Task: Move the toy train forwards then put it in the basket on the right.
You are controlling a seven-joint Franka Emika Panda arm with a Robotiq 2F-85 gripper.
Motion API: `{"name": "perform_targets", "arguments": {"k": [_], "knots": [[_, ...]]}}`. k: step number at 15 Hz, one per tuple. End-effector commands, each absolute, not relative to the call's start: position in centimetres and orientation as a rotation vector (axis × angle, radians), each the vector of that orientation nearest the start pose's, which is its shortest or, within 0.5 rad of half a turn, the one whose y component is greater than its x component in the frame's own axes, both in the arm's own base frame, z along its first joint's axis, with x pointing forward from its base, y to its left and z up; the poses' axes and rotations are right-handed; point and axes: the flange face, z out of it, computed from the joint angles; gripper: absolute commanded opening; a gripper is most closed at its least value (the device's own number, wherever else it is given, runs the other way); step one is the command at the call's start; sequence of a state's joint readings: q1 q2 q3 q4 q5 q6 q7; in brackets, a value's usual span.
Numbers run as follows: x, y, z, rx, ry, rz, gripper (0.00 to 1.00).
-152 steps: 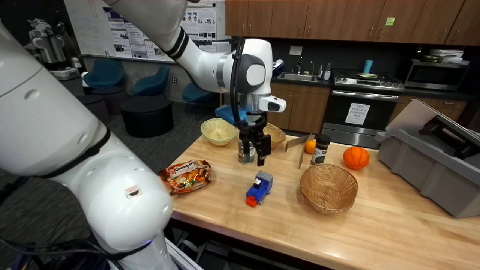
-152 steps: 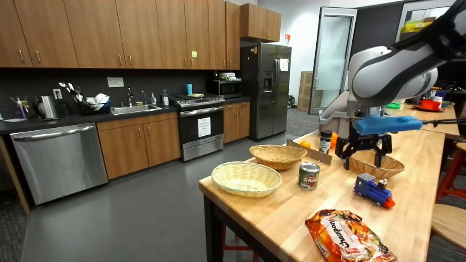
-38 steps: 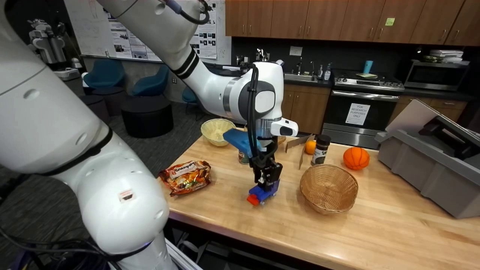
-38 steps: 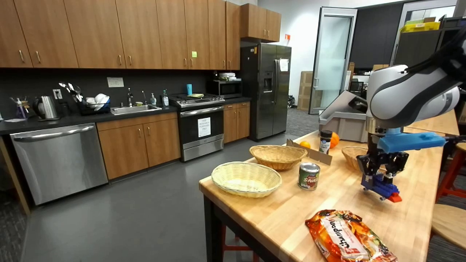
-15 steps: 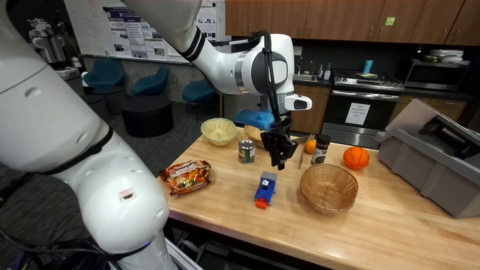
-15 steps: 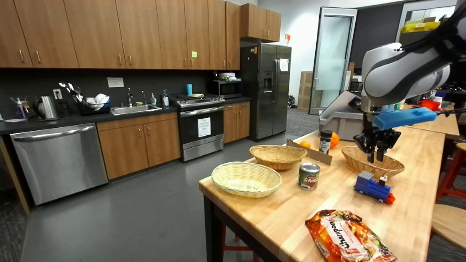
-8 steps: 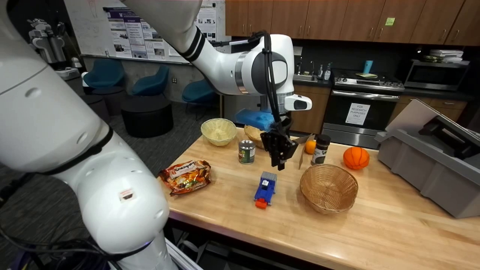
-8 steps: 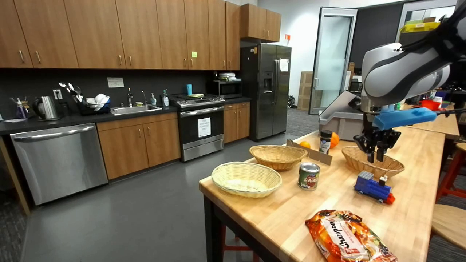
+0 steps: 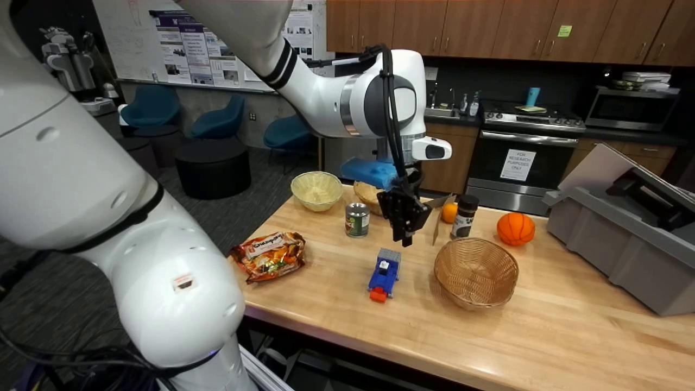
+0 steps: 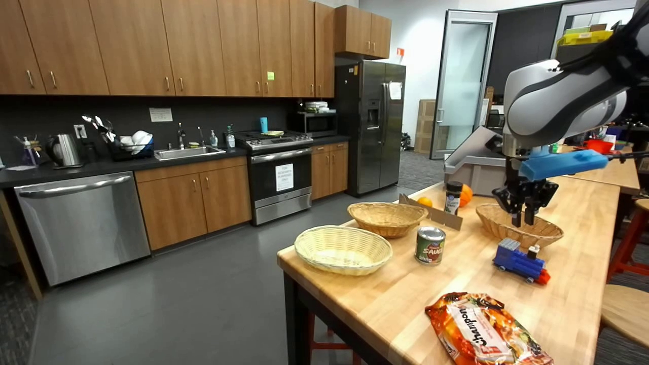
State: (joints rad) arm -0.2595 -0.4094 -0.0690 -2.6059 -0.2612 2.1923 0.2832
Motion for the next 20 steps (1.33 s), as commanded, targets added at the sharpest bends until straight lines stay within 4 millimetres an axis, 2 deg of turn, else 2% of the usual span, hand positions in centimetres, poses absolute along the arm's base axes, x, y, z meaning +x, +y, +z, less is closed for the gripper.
{"name": "perform_targets", "arguments": {"k": [1,4,8,9,10,12,20], "knots": [[37.39,-13.66,39.11,-3.241,0.747,0.012,0.07],[37.35,-13.66,39.06,-3.241,0.750,0.009,0.00],[37.25,-13.70,39.01,-3.241,0.750,0.015,0.00],[37.27,-13.66,38.99,-3.239,0.750,0.010,0.26],[37.22,-13.75,38.95,-3.240,0.754,0.017,0.26],[37.17,-13.79,38.88,-3.237,0.758,0.016,0.36],[37.03,-13.62,38.56,-3.236,0.750,0.019,0.90]]}}
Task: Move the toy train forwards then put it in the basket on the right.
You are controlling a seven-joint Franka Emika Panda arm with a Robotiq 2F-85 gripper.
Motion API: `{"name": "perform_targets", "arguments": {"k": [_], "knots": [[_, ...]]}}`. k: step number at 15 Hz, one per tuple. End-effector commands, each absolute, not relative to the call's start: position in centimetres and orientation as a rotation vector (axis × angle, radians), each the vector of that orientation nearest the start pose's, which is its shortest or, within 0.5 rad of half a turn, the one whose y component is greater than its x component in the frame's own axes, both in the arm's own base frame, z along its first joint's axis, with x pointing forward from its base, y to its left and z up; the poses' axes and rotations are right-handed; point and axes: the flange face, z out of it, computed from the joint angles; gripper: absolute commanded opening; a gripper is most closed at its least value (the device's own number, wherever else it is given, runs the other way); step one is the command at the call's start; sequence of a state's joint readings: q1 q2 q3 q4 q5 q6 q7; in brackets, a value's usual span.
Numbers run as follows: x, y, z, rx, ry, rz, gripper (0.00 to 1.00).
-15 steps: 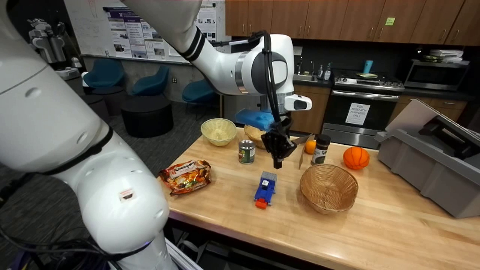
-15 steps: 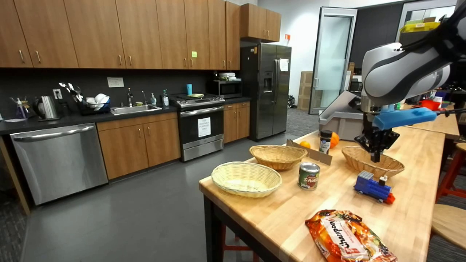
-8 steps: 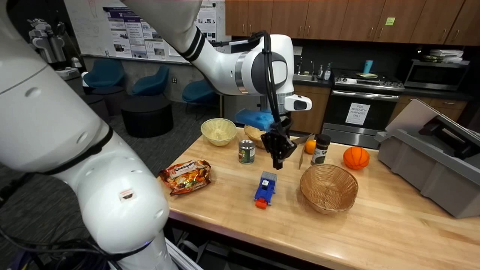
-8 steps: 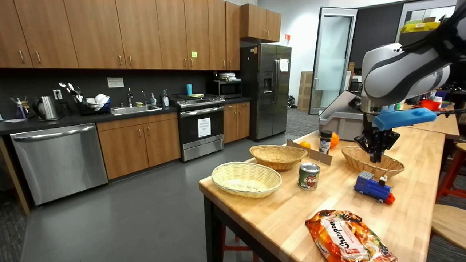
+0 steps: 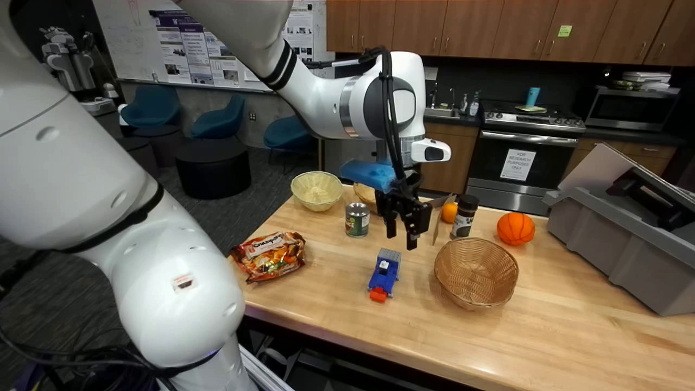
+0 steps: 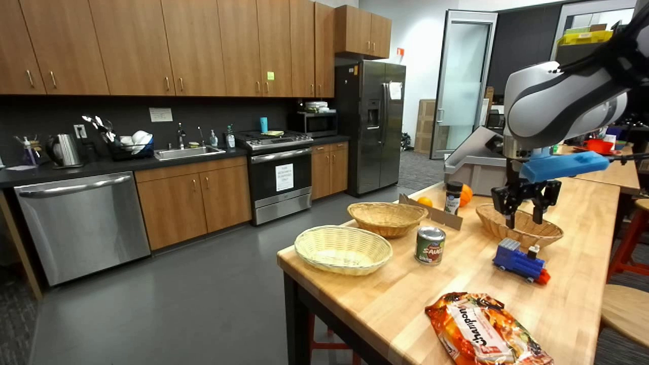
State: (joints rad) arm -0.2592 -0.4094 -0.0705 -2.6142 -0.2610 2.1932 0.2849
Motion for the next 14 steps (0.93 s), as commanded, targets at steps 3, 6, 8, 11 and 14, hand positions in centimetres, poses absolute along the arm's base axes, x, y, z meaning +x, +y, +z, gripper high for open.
{"name": "perform_targets", "arguments": {"k": [3,6,8,11,14], "knots": [[37.0,-13.0,38.1,-3.236,0.681,0.001,1.00],[36.7,-12.1,37.2,-3.226,0.619,-0.009,1.00],[36.4,-11.5,36.6,-3.214,0.597,0.001,1.00],[36.0,-10.8,35.6,-3.200,0.564,0.031,1.00],[35.5,-10.5,34.5,-3.182,0.552,0.064,1.00]]}}
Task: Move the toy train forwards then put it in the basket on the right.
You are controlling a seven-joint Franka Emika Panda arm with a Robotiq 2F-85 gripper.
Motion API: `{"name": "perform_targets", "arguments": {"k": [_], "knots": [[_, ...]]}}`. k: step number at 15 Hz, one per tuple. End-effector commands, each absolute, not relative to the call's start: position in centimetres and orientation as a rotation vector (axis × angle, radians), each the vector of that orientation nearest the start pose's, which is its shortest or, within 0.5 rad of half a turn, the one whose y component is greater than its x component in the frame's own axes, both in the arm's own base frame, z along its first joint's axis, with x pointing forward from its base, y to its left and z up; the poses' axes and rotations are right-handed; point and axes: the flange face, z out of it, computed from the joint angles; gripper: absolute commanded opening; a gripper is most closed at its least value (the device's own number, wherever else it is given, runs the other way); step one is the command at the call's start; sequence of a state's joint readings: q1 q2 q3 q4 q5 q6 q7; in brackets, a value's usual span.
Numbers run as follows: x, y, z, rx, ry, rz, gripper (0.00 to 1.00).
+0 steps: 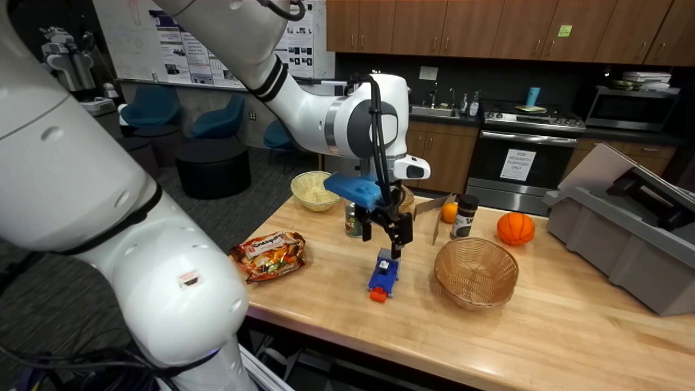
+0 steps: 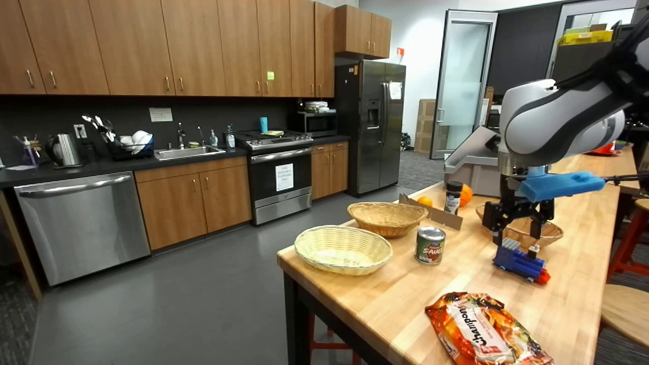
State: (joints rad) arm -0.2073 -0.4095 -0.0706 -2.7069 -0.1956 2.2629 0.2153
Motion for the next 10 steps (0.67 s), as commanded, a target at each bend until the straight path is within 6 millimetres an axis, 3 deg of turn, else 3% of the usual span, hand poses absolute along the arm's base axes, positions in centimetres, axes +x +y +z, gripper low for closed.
{"name": "perform_targets", "arguments": {"k": [1,5,10], "knots": [[35.3,-10.5,34.1,-3.175,0.557,0.083,1.00],[34.8,-10.6,32.4,-3.152,0.596,0.130,1.00],[35.1,-11.1,31.8,-3.152,0.619,0.123,1.00]]}}
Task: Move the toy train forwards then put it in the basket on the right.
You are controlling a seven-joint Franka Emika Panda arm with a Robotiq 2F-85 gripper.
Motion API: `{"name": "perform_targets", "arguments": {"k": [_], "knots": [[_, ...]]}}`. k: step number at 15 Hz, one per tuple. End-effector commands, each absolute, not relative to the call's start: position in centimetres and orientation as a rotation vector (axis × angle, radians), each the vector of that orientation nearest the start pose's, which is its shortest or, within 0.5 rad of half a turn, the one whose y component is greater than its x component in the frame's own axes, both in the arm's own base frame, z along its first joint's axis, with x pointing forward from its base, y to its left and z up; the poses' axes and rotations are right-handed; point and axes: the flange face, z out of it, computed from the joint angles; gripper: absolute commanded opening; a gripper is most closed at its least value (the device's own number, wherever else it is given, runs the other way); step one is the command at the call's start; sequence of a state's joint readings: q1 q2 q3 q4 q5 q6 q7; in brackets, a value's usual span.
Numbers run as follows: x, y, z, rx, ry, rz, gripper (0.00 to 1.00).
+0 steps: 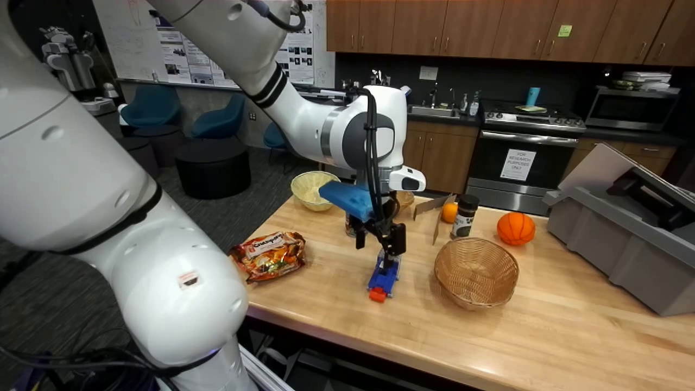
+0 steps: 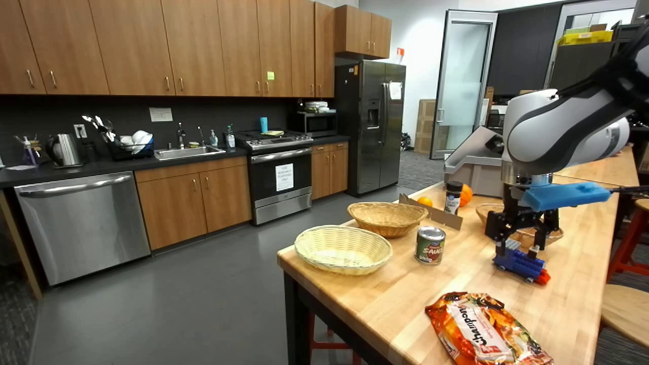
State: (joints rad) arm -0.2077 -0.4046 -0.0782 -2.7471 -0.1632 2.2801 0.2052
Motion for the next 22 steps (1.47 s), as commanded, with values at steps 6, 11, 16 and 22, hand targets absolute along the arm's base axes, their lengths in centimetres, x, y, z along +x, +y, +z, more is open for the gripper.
{"name": "perform_targets", "arguments": {"k": [6,11,16,22], "knots": [[34.0,-13.8,31.6,-3.222,0.712,0.149,1.00],[32.7,-16.6,31.0,-3.284,0.778,0.204,1.00],[32.5,-17.4,31.0,-3.292,0.809,0.204,0.70],[33.8,-17.8,33.2,-3.310,0.807,0.153,0.31]]}}
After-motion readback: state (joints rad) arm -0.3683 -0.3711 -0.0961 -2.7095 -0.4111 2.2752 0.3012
